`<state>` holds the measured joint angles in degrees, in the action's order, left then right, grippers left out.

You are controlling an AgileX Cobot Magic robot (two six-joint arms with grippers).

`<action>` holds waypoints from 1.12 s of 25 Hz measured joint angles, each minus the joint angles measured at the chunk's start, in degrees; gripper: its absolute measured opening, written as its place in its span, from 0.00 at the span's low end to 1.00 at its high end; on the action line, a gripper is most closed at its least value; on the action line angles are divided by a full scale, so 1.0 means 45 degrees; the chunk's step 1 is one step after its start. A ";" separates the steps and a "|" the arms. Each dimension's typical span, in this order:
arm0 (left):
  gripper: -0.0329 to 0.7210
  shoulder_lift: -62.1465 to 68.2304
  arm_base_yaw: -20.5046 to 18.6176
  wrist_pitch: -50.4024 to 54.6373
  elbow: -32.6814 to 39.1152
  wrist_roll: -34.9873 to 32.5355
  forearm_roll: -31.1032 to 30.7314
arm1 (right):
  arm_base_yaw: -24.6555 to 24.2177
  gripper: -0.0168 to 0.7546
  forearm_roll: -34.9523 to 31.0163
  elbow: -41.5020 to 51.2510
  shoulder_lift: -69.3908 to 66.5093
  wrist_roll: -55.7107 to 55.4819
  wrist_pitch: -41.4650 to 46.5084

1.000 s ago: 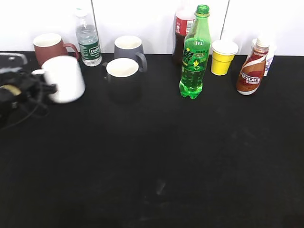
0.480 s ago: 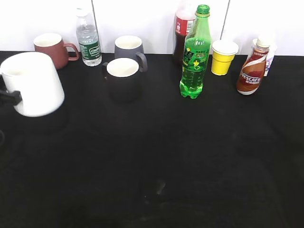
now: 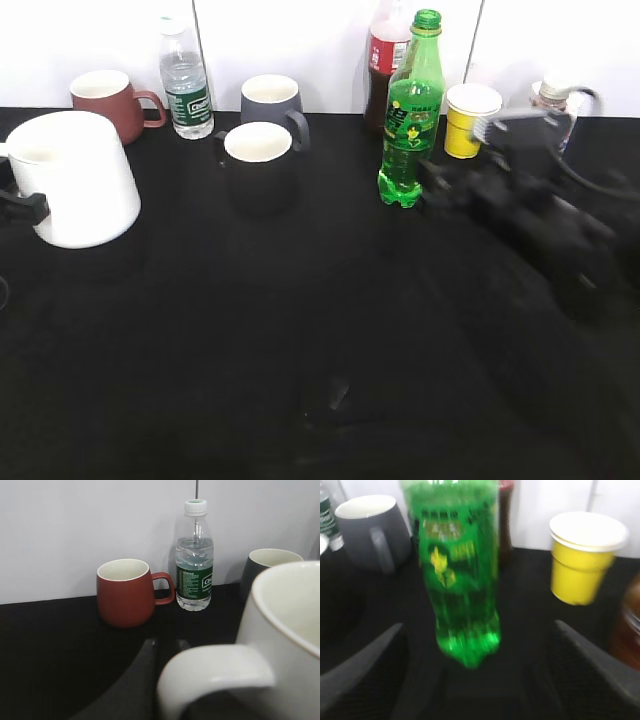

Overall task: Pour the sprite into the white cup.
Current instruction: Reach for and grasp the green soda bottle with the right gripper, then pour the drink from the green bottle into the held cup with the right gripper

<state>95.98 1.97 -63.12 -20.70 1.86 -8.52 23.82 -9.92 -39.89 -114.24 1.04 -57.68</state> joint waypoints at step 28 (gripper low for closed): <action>0.13 0.0000 0.0000 -0.0015 0.0000 -0.0005 -0.0125 | 0.0008 0.56 0.0826 -0.6040 -0.4492 -0.0231 0.1869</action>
<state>95.98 1.97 -63.19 -20.70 1.84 -9.08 23.86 -6.20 -67.07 -134.45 0.00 -49.28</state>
